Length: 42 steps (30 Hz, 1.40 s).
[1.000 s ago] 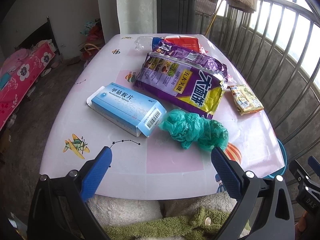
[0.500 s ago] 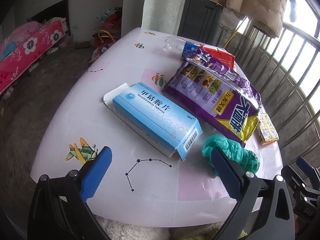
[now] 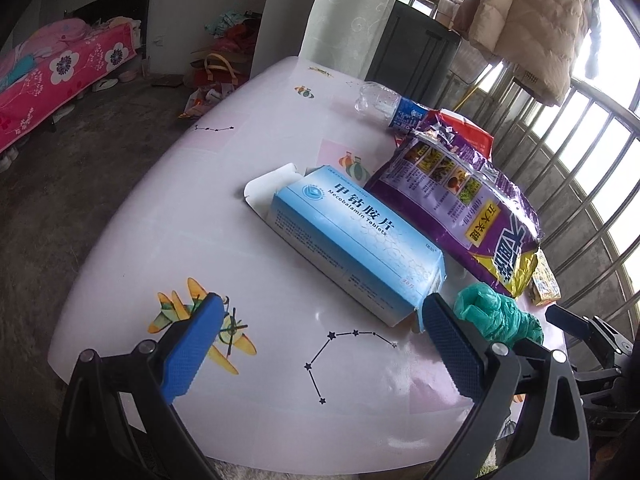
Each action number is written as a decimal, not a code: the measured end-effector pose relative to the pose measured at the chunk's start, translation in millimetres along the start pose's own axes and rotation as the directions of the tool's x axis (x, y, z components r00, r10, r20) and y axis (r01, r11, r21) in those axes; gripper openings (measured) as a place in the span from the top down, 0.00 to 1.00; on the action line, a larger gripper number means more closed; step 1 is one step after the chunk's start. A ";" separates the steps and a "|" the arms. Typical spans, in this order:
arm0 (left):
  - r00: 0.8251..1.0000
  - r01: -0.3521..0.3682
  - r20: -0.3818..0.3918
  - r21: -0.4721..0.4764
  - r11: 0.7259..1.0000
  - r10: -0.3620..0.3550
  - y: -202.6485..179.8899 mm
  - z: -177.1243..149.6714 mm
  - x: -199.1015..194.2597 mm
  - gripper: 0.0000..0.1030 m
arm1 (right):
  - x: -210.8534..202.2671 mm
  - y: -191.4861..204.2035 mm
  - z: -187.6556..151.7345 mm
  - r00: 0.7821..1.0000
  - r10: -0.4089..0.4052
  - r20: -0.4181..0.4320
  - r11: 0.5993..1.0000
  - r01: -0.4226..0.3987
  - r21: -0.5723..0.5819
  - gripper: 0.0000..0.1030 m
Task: Collect trash
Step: 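Reach the right gripper to the green plastic bag and close on it, then close the left gripper on the blue medicine box while the right gripper holds the green bag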
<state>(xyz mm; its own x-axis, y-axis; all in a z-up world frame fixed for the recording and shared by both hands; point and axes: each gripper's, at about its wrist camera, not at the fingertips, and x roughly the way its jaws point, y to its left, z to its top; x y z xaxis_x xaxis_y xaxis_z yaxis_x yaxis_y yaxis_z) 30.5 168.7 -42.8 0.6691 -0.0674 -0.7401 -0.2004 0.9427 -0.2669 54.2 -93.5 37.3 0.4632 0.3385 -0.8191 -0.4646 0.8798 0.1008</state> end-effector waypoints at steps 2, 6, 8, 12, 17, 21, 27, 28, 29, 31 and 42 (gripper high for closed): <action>1.000 0.016 0.007 -0.004 1.000 -0.016 4.1 -0.4 1.5 0.06 | 3.2 -1.9 -0.2 1.000 0.011 -0.019 1.000 -0.011 0.004 0.19; 0.999 0.041 0.014 -0.025 0.999 -0.041 13.3 0.0 3.8 0.06 | 11.7 -5.7 -2.7 0.997 0.040 -0.063 0.999 -0.038 0.024 0.33; 0.999 0.054 0.007 -0.038 0.998 -0.054 17.1 2.6 5.2 0.06 | 13.4 -8.5 -3.7 0.995 0.064 -0.078 0.997 -0.060 0.047 0.42; 0.997 0.074 0.004 -0.072 0.995 -0.074 23.8 10.9 6.1 0.06 | 8.8 -12.9 -7.4 0.992 0.103 -0.080 0.992 -0.096 0.088 0.49; 0.997 0.067 -0.033 -0.101 0.993 -0.071 22.3 26.7 21.2 0.06 | 2.0 -27.7 -18.2 0.990 0.122 -0.063 0.983 -0.112 0.145 0.52; 0.997 0.032 -0.063 -0.148 0.988 -0.042 14.7 42.0 38.2 0.06 | -0.9 -38.1 -24.2 0.989 0.137 -0.053 0.974 -0.125 0.189 0.52; 0.991 -0.085 -0.116 -0.213 0.973 0.061 -3.2 57.4 68.6 0.06 | -7.3 -50.1 -29.7 0.991 0.128 -0.031 0.967 -0.118 0.225 0.52; 0.990 -0.101 -0.120 -0.220 0.970 0.076 -6.5 58.5 72.1 0.06 | -8.2 -52.5 -31.2 0.991 0.132 -0.027 0.965 -0.122 0.234 0.52; 0.989 -0.110 -0.122 -0.227 0.968 0.084 -9.1 59.3 74.7 0.06 | -9.2 -54.6 -33.0 0.991 0.135 -0.022 0.962 -0.126 0.241 0.52; 0.987 -0.132 -0.121 -0.236 0.963 0.106 -13.8 60.2 79.2 0.06 | -11.2 -58.1 -36.0 0.990 0.142 -0.014 0.957 -0.133 0.256 0.52; 0.986 -0.143 -0.109 -0.152 0.978 0.127 -22.7 58.3 91.3 0.06 | -10.8 -71.1 -39.5 0.985 0.175 0.009 0.938 -0.170 0.301 0.52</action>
<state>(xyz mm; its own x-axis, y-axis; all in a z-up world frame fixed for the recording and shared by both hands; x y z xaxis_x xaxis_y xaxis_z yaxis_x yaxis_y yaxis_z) 137.9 160.3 -68.4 0.5565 0.0177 -0.8307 -0.3999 0.8820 -0.2492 52.5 -172.9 16.6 0.3818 0.4904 -0.7834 -0.2876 0.8686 0.4036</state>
